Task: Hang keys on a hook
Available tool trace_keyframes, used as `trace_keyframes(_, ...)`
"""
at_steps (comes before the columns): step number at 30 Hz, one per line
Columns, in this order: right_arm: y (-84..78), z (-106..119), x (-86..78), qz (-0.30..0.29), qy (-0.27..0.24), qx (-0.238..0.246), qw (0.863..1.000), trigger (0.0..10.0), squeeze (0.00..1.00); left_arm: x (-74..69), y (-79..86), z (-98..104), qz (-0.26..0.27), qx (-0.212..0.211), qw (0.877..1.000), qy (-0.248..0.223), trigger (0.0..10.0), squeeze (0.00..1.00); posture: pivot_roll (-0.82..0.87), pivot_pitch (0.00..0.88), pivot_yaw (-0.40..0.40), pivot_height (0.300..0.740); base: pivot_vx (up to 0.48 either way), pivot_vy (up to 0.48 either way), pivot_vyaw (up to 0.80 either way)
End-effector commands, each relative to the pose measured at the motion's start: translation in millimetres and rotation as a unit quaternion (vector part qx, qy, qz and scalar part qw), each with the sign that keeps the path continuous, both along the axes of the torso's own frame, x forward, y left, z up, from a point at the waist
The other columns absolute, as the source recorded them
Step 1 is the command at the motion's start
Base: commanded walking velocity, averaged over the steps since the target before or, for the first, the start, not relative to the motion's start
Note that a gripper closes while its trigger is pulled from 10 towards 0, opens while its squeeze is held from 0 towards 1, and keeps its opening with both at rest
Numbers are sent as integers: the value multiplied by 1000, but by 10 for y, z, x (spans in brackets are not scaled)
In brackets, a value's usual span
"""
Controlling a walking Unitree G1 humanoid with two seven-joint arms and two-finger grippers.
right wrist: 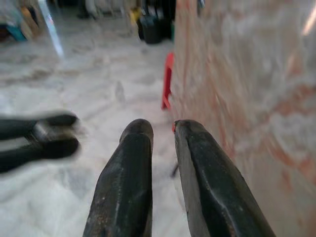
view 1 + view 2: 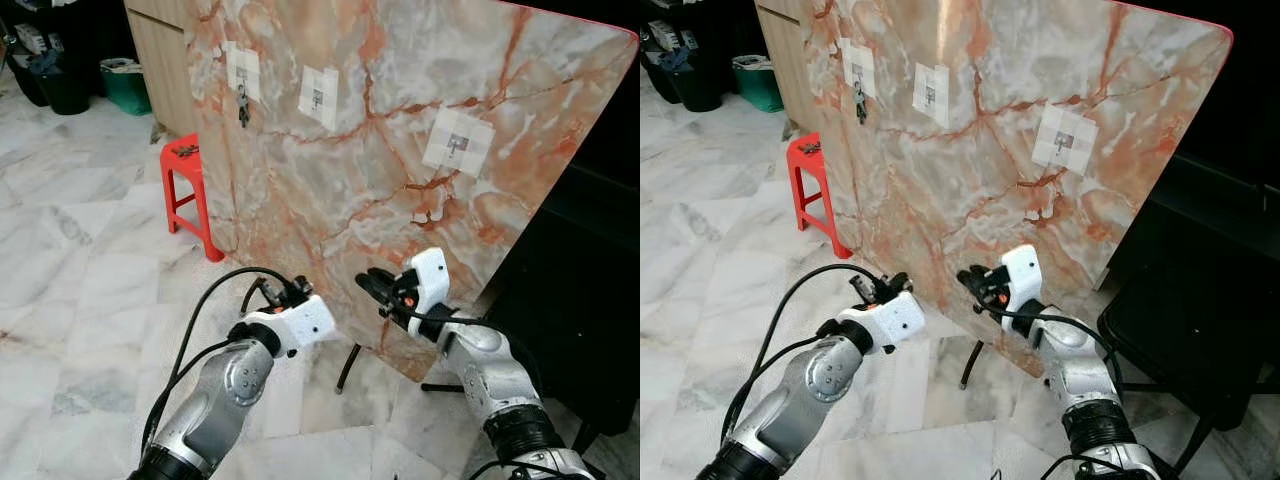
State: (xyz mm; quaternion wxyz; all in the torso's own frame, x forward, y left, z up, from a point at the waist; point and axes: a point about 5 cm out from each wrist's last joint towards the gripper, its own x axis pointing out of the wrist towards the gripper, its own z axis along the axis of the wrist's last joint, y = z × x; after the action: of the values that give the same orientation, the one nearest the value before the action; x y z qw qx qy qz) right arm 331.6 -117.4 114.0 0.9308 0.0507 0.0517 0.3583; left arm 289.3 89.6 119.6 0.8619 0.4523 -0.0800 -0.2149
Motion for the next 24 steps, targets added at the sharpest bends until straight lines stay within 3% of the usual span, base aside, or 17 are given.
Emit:
trace_keyframes(1,18,123,17,13,-21,15,1000,10000,0,8,-51,23,-14,12,1000,-13,10000,0,58,0,-134,740,0,0,0)
trace_keyframes(6,60,203,-21,46,-35,33,998,10000,0,29,-57,65,-10,16,999,-34,10000,0,58,0,-135,740,0,0,0)
trace_keyframes(16,101,158,-145,111,-26,18,993,10000,0,53,-126,179,-21,2,997,-81,10000,0,56,0,-134,740,0,0,0)
trace_keyframes(24,124,140,-170,116,-24,14,993,10000,0,31,-189,195,-40,-2,995,-88,10000,0,58,0,-132,740,0,0,0)
